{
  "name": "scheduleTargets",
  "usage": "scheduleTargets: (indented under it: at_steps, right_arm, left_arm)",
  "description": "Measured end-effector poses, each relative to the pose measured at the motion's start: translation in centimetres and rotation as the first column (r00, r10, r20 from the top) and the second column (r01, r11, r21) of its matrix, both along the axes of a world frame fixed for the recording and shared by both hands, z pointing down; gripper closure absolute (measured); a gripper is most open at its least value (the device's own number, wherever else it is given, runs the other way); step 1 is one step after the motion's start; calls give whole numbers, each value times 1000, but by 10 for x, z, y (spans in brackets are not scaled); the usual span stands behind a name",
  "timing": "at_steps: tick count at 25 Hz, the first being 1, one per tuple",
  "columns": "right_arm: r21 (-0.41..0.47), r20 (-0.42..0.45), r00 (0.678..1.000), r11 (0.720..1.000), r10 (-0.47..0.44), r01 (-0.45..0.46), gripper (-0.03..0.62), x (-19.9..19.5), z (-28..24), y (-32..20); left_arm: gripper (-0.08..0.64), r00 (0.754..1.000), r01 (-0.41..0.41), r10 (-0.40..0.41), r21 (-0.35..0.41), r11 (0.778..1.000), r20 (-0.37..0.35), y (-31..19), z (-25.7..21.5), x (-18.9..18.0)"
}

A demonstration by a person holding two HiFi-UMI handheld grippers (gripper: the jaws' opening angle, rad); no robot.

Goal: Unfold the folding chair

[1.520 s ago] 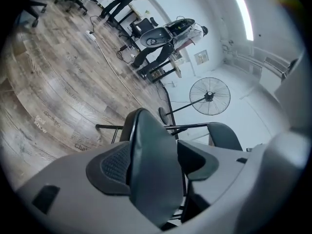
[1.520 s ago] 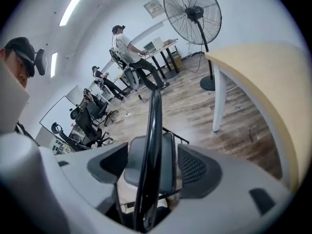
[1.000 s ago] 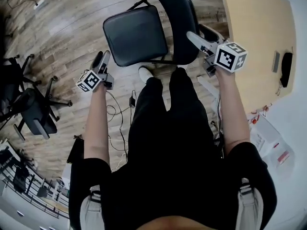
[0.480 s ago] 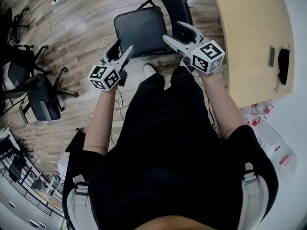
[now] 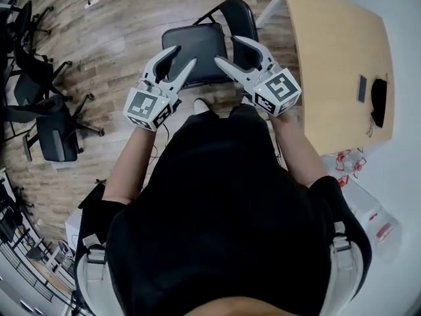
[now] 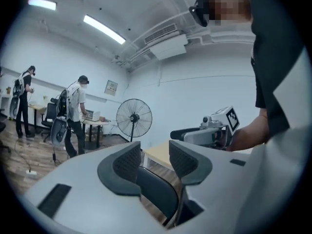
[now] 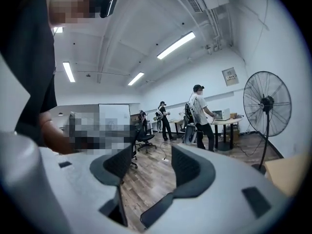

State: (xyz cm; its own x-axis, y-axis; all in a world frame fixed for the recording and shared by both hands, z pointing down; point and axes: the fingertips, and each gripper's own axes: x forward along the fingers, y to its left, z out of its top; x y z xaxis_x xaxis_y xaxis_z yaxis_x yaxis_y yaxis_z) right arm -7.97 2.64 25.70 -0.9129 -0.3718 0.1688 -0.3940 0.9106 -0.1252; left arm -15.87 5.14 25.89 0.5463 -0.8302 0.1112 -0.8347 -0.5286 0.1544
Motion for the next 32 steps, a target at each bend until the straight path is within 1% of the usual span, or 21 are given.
scheduleTargets:
  at_steps: [2, 4, 8, 11, 13, 17, 24, 32]
  right_arm:
    - [20, 14, 1000, 1000, -9, 9, 366, -1, -9, 5]
    - [33, 28, 1000, 999, -6, 5, 419, -3, -13, 7]
    - [50, 57, 998, 999, 6, -9, 505, -6, -22, 8]
    - [73, 68, 998, 997, 8, -13, 550, -9, -27, 9]
    - [84, 71, 997, 996, 13, -19, 585, -9, -29, 10]
    - [89, 67, 998, 996, 18, -24, 591, -9, -28, 10]
    - [88, 67, 997, 996, 26, -32, 592, -7, -27, 6]
    - [76, 72, 997, 996, 41, -46, 592, -4, -29, -5]
  left_arm:
    - [404, 1000, -2, 1, 25, 1000, 30, 3, -5, 4]
    - [430, 999, 1, -3, 34, 999, 47, 4, -5, 5]
    - [525, 998, 14, -17, 48, 999, 63, 2, -8, 7]
    - [557, 998, 21, -24, 57, 998, 63, -1, -11, 7]
    - [565, 997, 18, -23, 68, 998, 74, -2, -12, 8]
    - [566, 997, 20, -27, 85, 996, 78, -6, -16, 10]
    - [565, 996, 26, -33, 81, 996, 85, -9, -14, 11]
    - [565, 996, 34, -40, 78, 996, 77, -19, -16, 12]
